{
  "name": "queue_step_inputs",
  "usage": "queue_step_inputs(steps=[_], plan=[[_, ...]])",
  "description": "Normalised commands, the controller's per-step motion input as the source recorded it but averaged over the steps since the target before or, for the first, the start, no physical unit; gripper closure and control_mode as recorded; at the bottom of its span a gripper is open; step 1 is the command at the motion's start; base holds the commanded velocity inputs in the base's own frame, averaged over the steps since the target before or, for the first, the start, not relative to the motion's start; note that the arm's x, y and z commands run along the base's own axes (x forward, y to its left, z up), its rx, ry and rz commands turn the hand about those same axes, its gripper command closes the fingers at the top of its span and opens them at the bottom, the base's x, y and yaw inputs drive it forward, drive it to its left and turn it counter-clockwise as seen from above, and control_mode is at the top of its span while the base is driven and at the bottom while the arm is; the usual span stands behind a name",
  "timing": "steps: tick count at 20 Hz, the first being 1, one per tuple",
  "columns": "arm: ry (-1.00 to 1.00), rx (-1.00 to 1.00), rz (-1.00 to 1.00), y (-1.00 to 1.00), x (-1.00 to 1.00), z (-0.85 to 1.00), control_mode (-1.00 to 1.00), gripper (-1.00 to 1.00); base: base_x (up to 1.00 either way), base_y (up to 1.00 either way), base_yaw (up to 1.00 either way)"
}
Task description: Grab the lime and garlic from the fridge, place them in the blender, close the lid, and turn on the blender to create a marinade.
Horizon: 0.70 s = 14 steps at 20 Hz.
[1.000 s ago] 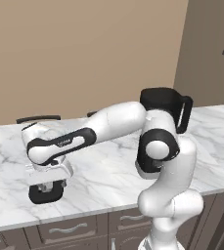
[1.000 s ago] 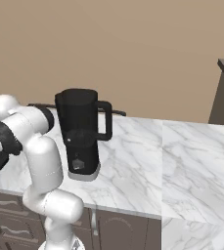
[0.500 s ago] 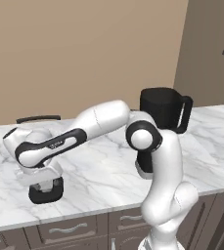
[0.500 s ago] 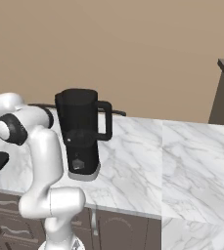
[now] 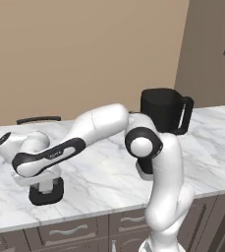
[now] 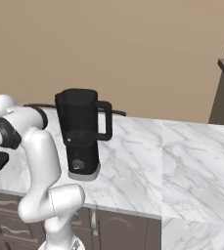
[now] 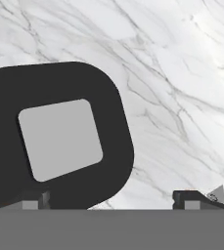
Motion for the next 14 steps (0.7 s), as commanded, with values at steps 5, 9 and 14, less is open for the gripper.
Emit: queue_step_inputs(steps=[5,9,14], plan=[[-0.02,0.14,0.17,-0.46,0.17,-0.11,-1.0,-1.0,0.0,0.0,0.0],[0.0,0.11,0.16,-0.11,0.13,-0.29,-1.0,-1.0,0.0,0.0,0.0],[-0.04,0.12,0.01,0.08,0.43,-0.32,-1.0,-1.0,0.0,0.0,0.0]])
